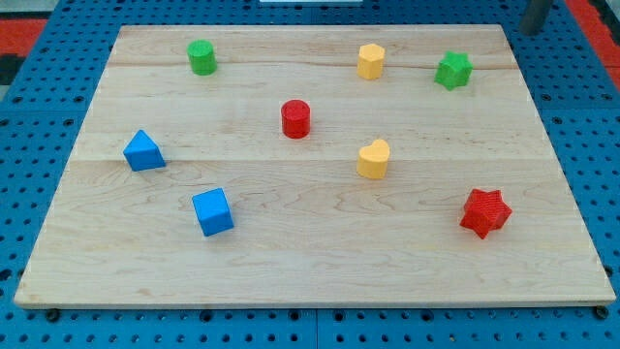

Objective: Push the green star close to yellow hexagon

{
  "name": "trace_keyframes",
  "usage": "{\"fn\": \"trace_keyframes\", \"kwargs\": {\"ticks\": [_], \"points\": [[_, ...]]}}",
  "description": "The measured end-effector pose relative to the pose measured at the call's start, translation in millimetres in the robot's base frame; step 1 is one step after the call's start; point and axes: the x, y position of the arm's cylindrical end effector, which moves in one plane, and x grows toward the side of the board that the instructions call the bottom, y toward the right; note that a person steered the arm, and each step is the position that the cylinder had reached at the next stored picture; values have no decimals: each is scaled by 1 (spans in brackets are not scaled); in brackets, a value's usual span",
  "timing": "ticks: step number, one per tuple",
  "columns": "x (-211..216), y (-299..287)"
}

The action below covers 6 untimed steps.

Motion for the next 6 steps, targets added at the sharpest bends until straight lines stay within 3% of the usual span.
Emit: {"fn": "trace_keyframes", "kwargs": {"ticks": [1, 2, 6], "points": [[67, -65], [78, -71], [62, -69]]}}
